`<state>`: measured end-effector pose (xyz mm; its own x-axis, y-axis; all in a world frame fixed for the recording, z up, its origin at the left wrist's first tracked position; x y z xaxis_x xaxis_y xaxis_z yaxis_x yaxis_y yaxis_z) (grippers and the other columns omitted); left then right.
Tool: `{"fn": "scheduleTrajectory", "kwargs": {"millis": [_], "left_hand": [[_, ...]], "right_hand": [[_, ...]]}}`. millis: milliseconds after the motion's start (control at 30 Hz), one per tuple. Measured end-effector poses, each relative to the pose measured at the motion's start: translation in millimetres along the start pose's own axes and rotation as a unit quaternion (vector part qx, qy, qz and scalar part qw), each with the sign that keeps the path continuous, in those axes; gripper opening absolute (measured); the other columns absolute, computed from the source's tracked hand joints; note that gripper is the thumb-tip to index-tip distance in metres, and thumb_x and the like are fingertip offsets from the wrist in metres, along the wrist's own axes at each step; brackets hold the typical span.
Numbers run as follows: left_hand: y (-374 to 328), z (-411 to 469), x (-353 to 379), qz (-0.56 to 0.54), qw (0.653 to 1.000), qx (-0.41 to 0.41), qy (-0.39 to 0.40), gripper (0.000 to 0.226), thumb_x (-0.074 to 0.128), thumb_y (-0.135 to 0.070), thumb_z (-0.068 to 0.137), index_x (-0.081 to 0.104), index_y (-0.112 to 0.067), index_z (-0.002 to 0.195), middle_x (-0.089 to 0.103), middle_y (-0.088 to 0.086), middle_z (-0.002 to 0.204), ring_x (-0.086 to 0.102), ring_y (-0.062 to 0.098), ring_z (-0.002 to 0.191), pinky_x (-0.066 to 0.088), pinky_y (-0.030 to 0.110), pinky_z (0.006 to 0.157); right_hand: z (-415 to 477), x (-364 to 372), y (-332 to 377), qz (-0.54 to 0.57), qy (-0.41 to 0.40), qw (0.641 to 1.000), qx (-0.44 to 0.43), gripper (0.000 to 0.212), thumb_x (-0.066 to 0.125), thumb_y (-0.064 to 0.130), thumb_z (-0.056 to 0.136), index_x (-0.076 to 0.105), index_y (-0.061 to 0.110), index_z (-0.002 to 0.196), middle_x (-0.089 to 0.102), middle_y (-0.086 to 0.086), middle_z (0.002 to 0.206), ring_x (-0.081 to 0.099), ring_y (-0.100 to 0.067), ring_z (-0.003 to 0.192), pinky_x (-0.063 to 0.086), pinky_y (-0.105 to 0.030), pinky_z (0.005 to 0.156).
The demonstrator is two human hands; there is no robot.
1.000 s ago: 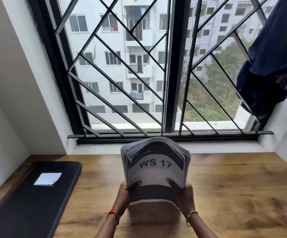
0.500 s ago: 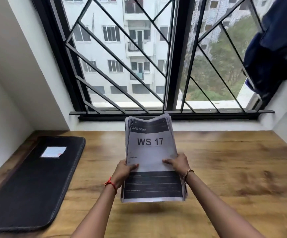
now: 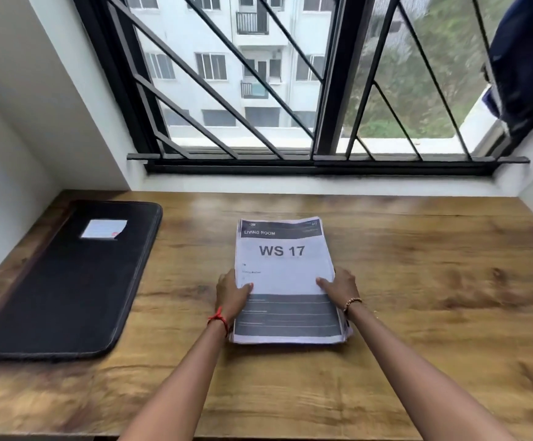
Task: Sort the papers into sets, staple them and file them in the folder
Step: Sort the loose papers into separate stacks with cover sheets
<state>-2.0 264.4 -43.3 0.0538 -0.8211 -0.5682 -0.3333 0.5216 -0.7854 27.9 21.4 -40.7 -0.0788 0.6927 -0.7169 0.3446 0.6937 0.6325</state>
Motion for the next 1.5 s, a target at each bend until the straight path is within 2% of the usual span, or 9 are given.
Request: {"fn": "scheduleTrajectory", "kwargs": {"millis": [167, 267, 400, 533, 700, 933, 1100, 1267, 1500], "left_hand": [[-1, -12, -3, 0.026, 0.999, 0.026, 0.012, 0.043, 0.058, -0.011, 0.087, 0.048, -0.005, 0.129, 0.054, 0.019, 0.123, 0.050, 0.033, 0.114, 0.038, 0.030, 0.088], [-5, -20, -2, 0.037, 0.999, 0.015, 0.031, 0.061, 0.052, -0.013, 0.093, 0.021, 0.000, 0.145, 0.034, 0.021, 0.142, 0.034, 0.032, 0.131, 0.028, 0.026, 0.098], [-7, -28, 4, 0.017, 0.999, 0.000, 0.050, 0.074, 0.051, -0.016, 0.095, 0.000, -0.002, 0.148, 0.010, 0.018, 0.151, 0.017, 0.030, 0.140, 0.015, 0.028, 0.111], [-3, -29, 4, 0.045, 0.999, 0.010, 0.020, 0.079, 0.055, -0.025, 0.092, 0.004, -0.004, 0.149, 0.005, 0.013, 0.154, 0.006, 0.029, 0.142, 0.008, 0.036, 0.116], [9, -31, -3, -0.029, 0.998, 0.043, 0.035, 0.071, 0.054, -0.020, 0.093, 0.012, -0.006, 0.149, 0.007, 0.007, 0.157, 0.006, 0.016, 0.144, 0.007, 0.024, 0.113], [13, -33, 0, -0.007, 0.997, 0.068, 0.045, 0.074, 0.055, -0.017, 0.093, 0.008, -0.005, 0.148, 0.004, 0.005, 0.157, 0.005, 0.014, 0.144, 0.002, 0.011, 0.104], [8, -31, -2, 0.024, 0.997, 0.071, 0.008, 0.060, 0.050, -0.013, 0.095, 0.021, -0.001, 0.146, 0.009, 0.011, 0.157, 0.008, 0.020, 0.144, 0.008, 0.022, 0.112], [10, -25, -7, 0.062, 0.993, 0.104, 0.001, 0.051, 0.050, -0.012, 0.095, 0.033, 0.000, 0.142, 0.008, 0.010, 0.157, 0.005, 0.021, 0.145, 0.007, 0.025, 0.114], [14, -22, -7, 0.045, 0.992, 0.114, -0.007, 0.046, 0.058, -0.010, 0.090, 0.046, 0.000, 0.133, 0.010, 0.010, 0.156, 0.005, 0.023, 0.145, 0.012, 0.034, 0.118]], "right_hand": [[-11, 1, 6, -0.016, 0.000, 1.000, 0.004, 0.046, 0.063, 0.025, 0.084, 0.053, -0.003, 0.119, 0.056, -0.020, 0.124, 0.052, -0.033, 0.115, 0.043, -0.034, 0.094], [-17, 1, 8, -0.023, -0.005, 1.000, 0.004, 0.045, 0.061, 0.025, 0.086, 0.051, -0.001, 0.122, 0.055, -0.019, 0.126, 0.050, -0.034, 0.117, 0.042, -0.035, 0.094], [-26, 9, 9, -0.031, 0.016, 0.999, 0.006, 0.062, 0.057, 0.027, 0.089, 0.030, -0.002, 0.138, 0.037, -0.023, 0.138, 0.038, -0.035, 0.127, 0.033, -0.034, 0.103], [-32, 8, 4, -0.073, -0.018, 0.997, 0.014, 0.068, 0.054, 0.040, 0.089, 0.027, 0.001, 0.139, 0.025, -0.019, 0.142, 0.026, -0.034, 0.130, 0.027, -0.038, 0.107], [-42, 8, -6, 0.020, 0.018, 0.999, -0.033, 0.075, 0.049, 0.037, 0.093, 0.008, 0.007, 0.148, 0.010, -0.010, 0.156, 0.012, -0.023, 0.144, 0.013, -0.036, 0.116], [-46, 13, -6, 0.049, 0.035, 0.997, -0.046, 0.075, 0.055, 0.032, 0.091, 0.013, 0.010, 0.148, 0.014, -0.009, 0.155, 0.014, -0.021, 0.143, 0.015, -0.035, 0.116], [-47, 9, 3, 0.040, -0.052, 0.995, -0.069, 0.058, 0.064, 0.016, 0.084, 0.039, 0.002, 0.135, 0.036, -0.018, 0.135, 0.039, -0.028, 0.124, 0.029, -0.022, 0.100], [-46, 10, 6, 0.055, -0.100, 0.992, -0.045, 0.046, 0.069, 0.003, 0.077, 0.054, -0.005, 0.119, 0.046, -0.019, 0.121, 0.045, -0.031, 0.116, 0.032, -0.021, 0.097], [-46, 5, 8, 0.072, -0.211, 0.975, -0.019, 0.041, 0.066, -0.007, 0.074, 0.060, 0.001, 0.113, 0.066, -0.018, 0.108, 0.058, -0.032, 0.103, 0.047, -0.033, 0.084]]}}
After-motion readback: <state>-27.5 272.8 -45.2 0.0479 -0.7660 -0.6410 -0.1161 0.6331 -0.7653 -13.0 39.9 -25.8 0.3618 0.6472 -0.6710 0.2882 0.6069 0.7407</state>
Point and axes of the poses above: each hand's wrist, its own z-axis towards the middle knuckle, its own x-axis out of the palm, y = z × x, the point moved 2 cm from there along z, towards the middle knuckle
